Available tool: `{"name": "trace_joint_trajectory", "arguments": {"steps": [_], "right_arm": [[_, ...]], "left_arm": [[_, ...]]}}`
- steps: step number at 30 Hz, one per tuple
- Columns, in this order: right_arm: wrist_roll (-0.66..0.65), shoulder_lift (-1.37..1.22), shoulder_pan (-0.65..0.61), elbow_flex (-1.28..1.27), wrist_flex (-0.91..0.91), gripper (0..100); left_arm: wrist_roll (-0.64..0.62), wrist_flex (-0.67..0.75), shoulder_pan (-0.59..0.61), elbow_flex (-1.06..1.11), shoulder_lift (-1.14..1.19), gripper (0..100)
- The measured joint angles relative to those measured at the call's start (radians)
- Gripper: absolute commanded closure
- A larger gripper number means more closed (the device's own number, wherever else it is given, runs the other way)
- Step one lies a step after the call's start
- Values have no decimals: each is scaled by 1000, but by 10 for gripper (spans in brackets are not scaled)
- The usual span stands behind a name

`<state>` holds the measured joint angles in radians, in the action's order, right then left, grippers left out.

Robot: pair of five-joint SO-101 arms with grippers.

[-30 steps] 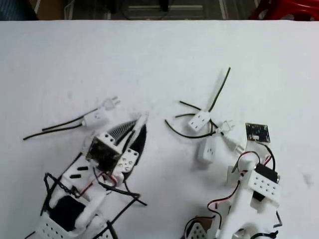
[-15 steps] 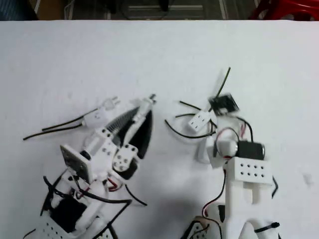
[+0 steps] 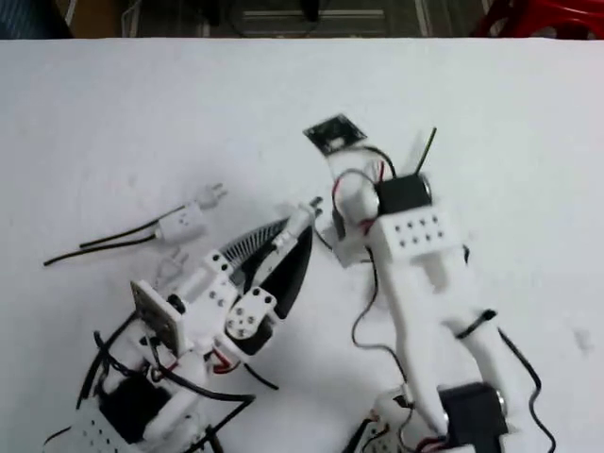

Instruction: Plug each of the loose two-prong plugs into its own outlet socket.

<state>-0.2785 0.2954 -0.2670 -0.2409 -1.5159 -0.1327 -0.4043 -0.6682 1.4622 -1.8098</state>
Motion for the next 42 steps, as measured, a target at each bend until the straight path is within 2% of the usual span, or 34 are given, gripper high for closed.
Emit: {"name": "trace_joint_trajectory", "arguments": {"steps": [3,6,10,13,21,27,32,36,42], "right_arm": [[-40,-17,106,180,-35,978],[-89,-18,133,382,-97,979],[-133,-17,49,644,-186,979],[-147,-14,-41,730,-198,979],[-192,104,-290,695,-198,979],[-238,279,-423,522,-203,979],[-259,345,-497,454,-204,979],[-287,344,-503,471,-204,979],[-295,219,-506,577,-204,979]], "left_arm": [[0,-26,0,3,0,978],[0,-29,0,23,0,978],[0,-3,-2,52,0,978],[0,34,-2,77,0,978],[0,92,5,86,0,978],[-3,146,97,86,0,978],[-3,150,109,86,0,978],[-3,150,109,86,0,978],[-3,150,109,86,0,978]]}}
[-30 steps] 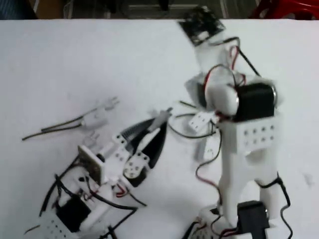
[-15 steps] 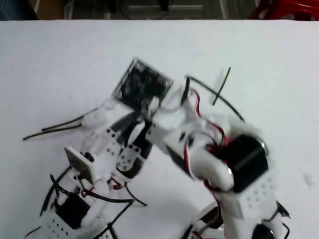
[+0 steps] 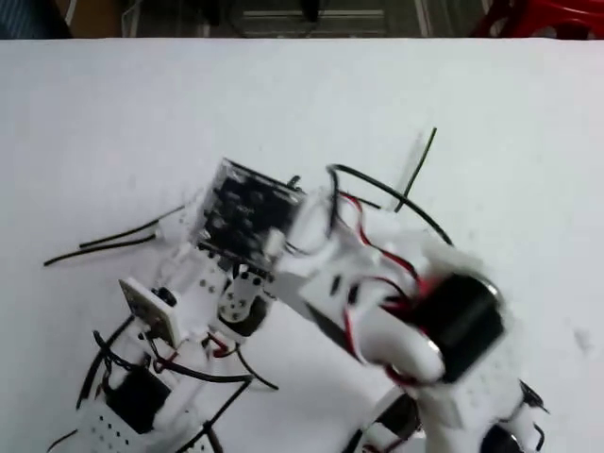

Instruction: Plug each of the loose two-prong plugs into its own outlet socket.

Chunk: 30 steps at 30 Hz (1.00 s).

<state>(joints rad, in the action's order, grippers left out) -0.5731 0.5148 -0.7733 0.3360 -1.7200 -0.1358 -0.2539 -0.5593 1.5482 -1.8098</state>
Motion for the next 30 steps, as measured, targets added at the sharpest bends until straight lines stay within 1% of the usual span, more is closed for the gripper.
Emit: {"name": "trace_joint_trajectory", "arguments": {"steps": [4,8,14,23,30], "right_arm": [[0,-87,-2,52,0,979],[0,-98,-2,46,0,979],[5,-17,0,-130,15,979],[-3,38,94,-379,170,979],[-3,40,114,-497,270,979]], "left_arm": [[0,0,0,0,0,978],[0,0,0,0,0,978],[-2,-2,0,5,3,978],[-5,-3,-2,17,6,978],[-6,-6,2,29,8,978]]}}
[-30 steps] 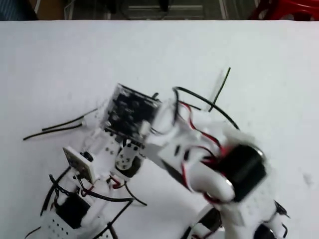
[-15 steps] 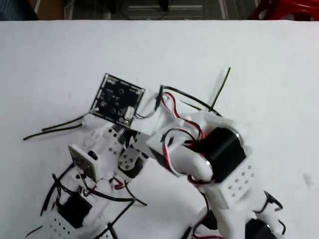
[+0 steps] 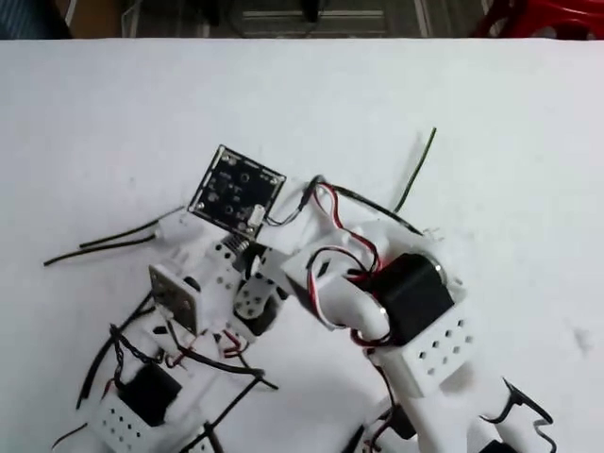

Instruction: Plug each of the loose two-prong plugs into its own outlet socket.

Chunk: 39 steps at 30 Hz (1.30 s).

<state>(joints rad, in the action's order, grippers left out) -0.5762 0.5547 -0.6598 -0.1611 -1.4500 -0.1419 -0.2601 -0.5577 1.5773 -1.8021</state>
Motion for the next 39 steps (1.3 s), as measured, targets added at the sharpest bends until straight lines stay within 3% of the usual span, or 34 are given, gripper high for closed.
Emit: {"name": "trace_joint_trajectory", "arguments": {"steps": [13,19,25,39], "right_arm": [[0,12,2,-35,20,979],[-37,-18,3,176,-14,979],[-40,-153,29,482,-167,979],[-11,-207,-5,551,-241,979]], "left_arm": [[0,0,41,2,2,978],[3,2,46,-3,0,978],[3,5,72,-11,-6,978],[3,5,72,-17,-5,978]]}}
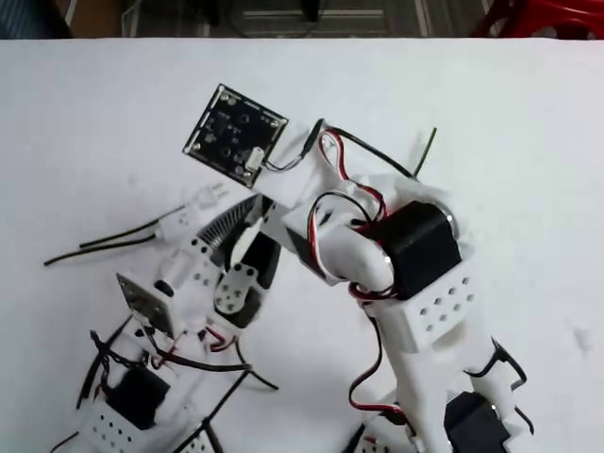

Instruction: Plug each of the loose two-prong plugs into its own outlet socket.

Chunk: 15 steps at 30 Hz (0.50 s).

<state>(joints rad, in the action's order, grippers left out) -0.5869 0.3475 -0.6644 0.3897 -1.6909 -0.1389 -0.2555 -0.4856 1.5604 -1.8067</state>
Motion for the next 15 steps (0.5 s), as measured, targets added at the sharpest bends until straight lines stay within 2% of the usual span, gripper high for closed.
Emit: {"name": "trace_joint_trajectory", "arguments": {"steps": [5,15], "right_arm": [[51,0,-52,-5,2,979],[68,-18,-55,-120,68,979]], "left_arm": [[-3,0,3,0,0,978],[-5,-3,14,2,0,978]]}}
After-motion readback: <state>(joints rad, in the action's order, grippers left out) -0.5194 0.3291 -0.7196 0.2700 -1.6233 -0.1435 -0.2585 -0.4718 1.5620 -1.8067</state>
